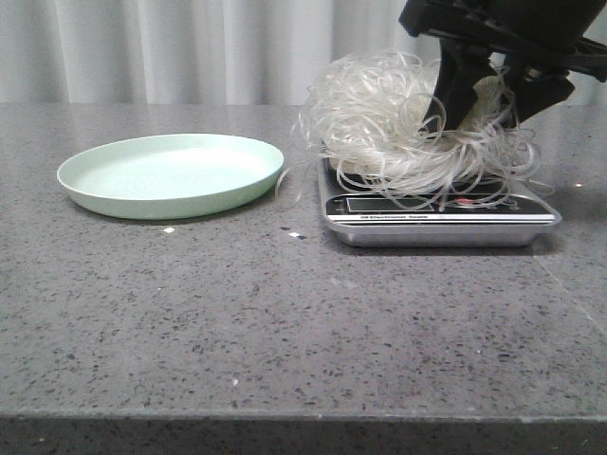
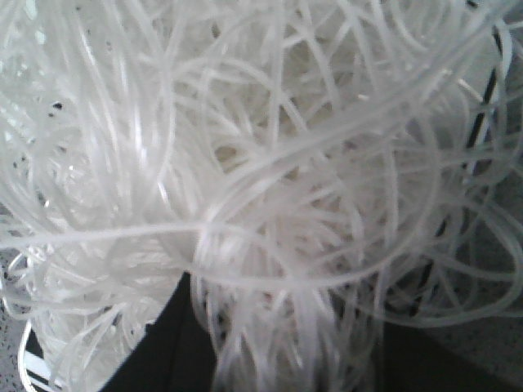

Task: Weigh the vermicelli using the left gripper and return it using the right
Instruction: 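Lower the right gripper into the vermicelli on the scale and grasp, then lift the vermicelli with the right gripper and carry it over the plate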

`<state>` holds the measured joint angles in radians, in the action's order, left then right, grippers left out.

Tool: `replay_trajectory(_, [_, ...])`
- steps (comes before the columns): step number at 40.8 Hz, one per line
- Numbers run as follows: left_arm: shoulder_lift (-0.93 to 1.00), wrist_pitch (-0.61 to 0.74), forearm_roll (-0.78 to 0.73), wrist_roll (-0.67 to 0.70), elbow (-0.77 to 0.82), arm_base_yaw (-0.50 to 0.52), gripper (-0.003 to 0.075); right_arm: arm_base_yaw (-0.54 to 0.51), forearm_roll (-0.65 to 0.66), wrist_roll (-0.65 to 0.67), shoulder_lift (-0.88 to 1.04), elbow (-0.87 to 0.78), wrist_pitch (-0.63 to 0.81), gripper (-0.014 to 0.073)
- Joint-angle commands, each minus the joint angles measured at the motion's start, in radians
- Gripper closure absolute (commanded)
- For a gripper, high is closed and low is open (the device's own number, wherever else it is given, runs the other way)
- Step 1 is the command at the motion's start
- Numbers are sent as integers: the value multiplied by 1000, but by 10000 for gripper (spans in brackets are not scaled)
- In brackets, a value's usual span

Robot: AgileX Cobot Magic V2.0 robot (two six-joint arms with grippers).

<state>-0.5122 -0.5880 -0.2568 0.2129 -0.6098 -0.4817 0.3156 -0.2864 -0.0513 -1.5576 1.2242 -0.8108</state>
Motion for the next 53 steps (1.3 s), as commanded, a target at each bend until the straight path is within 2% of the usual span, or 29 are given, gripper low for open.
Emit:
replay_trajectory(1, [-2,77,-10,8,-27,-1,583,0,-6,-9,23,41,-24,436])
replay_trajectory(22, [-2,77,-10,8,-27,-1,583,0,-6,-9,126,215,-79,444])
replay_trajectory(36, [-2,73,-23,8,-27,-1,583,0,-6,-9,160,464,-74,444])
replay_trajectory(42, [-2,61,-23,8,-27,-1,583,0,-8,-9,160,573,-27,444])
replay_trajectory(46, [-2,59,-23,8,-27,-1,583,0,-35,-9,159,632,4,444])
replay_trajectory(53, [-2,59,-23,8,-27,-1,583,2,-169,-12,158,667,59,444])
